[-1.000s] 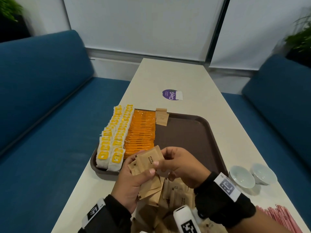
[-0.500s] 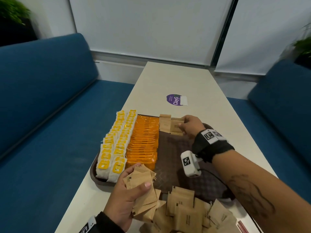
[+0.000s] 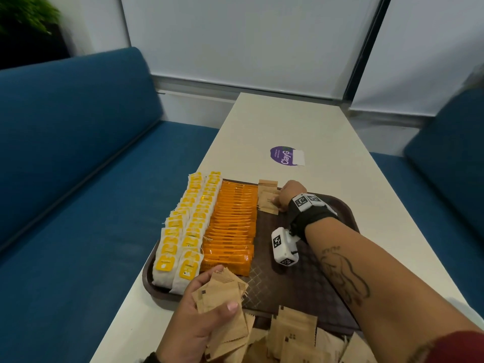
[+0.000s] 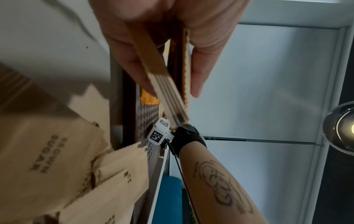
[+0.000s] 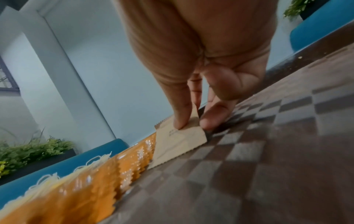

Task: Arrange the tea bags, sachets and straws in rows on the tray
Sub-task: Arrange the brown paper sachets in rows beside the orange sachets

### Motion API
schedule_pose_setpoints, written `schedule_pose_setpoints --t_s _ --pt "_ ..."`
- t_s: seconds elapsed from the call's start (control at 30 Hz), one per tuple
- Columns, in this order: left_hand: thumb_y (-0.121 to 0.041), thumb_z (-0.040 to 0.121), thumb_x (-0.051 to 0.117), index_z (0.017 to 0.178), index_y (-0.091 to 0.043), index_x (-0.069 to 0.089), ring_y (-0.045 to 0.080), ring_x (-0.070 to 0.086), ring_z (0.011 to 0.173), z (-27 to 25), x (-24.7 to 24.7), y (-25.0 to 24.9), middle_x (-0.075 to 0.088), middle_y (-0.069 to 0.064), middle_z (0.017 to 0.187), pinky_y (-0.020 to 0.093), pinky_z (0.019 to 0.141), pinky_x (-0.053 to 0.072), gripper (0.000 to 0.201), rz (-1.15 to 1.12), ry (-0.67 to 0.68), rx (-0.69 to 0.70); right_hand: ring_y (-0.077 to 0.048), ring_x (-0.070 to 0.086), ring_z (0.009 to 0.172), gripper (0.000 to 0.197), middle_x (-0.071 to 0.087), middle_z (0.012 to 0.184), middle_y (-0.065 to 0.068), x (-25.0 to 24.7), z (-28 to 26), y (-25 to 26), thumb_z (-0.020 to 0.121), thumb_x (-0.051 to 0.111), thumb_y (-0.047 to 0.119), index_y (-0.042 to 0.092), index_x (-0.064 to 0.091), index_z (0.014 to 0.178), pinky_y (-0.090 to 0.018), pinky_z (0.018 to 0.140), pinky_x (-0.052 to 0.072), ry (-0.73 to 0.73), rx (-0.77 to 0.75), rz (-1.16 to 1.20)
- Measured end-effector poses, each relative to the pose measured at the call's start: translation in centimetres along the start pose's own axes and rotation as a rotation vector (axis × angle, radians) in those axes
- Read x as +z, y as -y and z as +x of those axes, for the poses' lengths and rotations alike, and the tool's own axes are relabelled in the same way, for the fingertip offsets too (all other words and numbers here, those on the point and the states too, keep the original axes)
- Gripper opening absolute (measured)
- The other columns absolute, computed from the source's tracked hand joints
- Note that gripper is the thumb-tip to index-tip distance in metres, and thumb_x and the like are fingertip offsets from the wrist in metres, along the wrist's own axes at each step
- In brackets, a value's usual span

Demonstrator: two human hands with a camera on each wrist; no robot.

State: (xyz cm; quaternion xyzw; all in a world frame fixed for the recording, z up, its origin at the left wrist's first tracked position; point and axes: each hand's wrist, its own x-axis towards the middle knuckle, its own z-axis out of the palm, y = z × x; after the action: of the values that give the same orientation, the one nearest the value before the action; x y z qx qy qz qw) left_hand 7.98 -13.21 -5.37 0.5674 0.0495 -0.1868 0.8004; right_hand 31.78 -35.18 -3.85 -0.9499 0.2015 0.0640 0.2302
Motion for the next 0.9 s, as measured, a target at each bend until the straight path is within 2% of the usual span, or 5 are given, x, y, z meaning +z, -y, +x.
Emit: schedule_pose_setpoints --t_s 0.27,0.53,0.7,0.77,0.9 --pt "-0.046 0.0 0.09 0.111 -0.023 0.06 0.021 0.061 0.103 0.0 -0.5 0.2 0.068 -0.001 0.106 0.03 0.073 0.049 0.117 0.011 -0.011 -0.001 -0.026 0.057 0.108 0.037 0.059 0.118 -0.011 0.7 0.6 0.9 0.082 0.068 0.003 0.006 0.053 0.116 -0.028 0.082 0.045 -0.09 -0.024 0.126" --pt "-0.043 0.0 0.091 0.109 -0.022 0.06 0.021 0.062 0.1 0.1 -0.6 0.2 0.07 -0.002 0.101 0.029 0.071 0.049 0.116 -0.027 -0.062 -0.003 -0.024 0.062 0.096 0.044 0.063 0.112 -0.012 1.1 0.9 0.3 0.075 0.078 0.015 0.004 0.058 0.112 -0.029 0.081 0.049 -0.034 -0.001 0.065" --pt "-0.027 0.013 0.095 0.111 -0.023 0.06 0.031 0.059 0.106 -0.2 -0.2 0.0 0.066 0.007 0.109 0.045 0.085 0.05 0.104 -0.128 -0.091 -0.035 -0.025 0.064 0.098 0.033 0.066 0.107 -0.013 0.2 -0.8 -0.4 0.078 0.075 0.016 0.003 0.062 0.106 -0.034 0.086 0.053 0.001 -0.039 0.148" --pt "-0.011 0.036 0.093 0.11 -0.023 0.06 0.033 0.06 0.103 -0.5 0.1 -0.3 0.066 0.01 0.109 0.044 0.081 0.05 0.082 -0.178 -0.11 -0.021 -0.023 0.063 0.095 0.029 0.066 0.104 -0.011 -1.1 -3.5 -0.5 0.08 0.074 0.017 0.003 0.062 0.103 -0.034 0.083 0.053 -0.002 -0.112 0.249" --pt "0.002 0.054 0.081 0.115 -0.02 0.057 0.032 0.061 0.1 -0.4 0.7 -0.6 0.067 0.011 0.109 0.041 0.075 0.05 0.069 -0.222 -0.108 0.011 -0.007 0.057 0.069 0.017 0.062 0.08 0.002 -4.2 -12.6 -0.2 0.082 0.071 0.028 0.017 0.059 0.086 -0.023 0.059 0.044 0.348 -0.371 0.348"
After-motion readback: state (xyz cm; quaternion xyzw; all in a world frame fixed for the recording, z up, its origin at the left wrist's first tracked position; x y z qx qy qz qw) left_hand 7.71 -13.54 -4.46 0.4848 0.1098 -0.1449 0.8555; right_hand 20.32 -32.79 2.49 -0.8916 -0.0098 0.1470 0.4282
